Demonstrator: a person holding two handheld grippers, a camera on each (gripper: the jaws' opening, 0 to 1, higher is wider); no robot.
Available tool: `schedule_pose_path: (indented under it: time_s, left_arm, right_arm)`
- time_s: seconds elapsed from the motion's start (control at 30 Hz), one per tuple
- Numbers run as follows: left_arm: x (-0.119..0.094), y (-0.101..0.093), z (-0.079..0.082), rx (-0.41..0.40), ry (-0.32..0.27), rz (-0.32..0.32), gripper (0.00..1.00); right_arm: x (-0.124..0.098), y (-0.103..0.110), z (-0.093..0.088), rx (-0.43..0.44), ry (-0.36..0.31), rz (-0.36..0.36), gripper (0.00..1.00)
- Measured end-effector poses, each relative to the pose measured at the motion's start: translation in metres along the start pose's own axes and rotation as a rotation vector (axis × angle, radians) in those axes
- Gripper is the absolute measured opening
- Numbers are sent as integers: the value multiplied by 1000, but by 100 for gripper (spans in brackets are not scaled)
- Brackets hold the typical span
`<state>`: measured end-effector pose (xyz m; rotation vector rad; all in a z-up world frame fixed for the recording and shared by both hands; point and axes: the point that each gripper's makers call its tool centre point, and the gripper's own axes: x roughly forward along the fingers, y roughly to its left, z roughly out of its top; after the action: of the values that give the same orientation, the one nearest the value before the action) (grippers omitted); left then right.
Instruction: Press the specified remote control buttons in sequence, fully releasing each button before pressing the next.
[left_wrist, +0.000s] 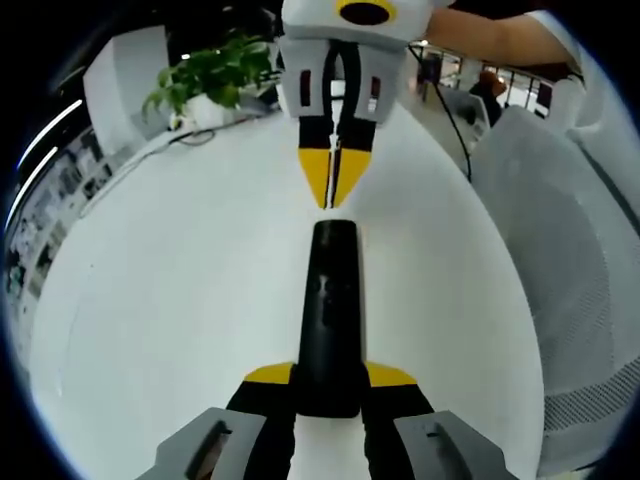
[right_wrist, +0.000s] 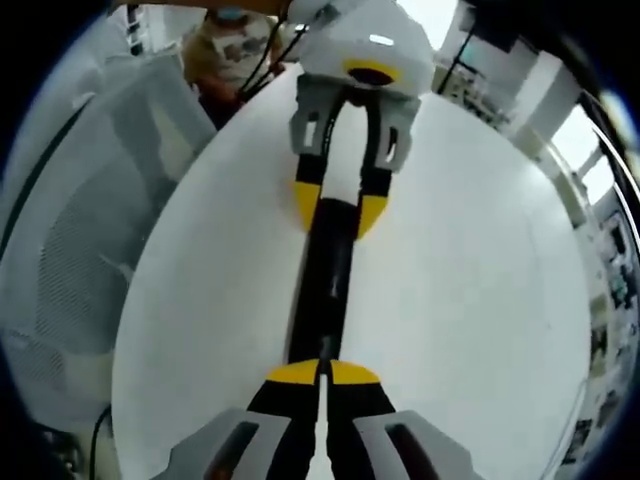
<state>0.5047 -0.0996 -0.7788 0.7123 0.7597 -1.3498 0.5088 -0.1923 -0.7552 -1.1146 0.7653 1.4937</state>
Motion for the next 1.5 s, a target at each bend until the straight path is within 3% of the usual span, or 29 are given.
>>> schedule_pose_path:
  time_s: [1.5]
  left_arm:
    - [0,-1,0,5,1,0,24]
  right_arm:
    - [12,5,-4,-18,53,40,0]
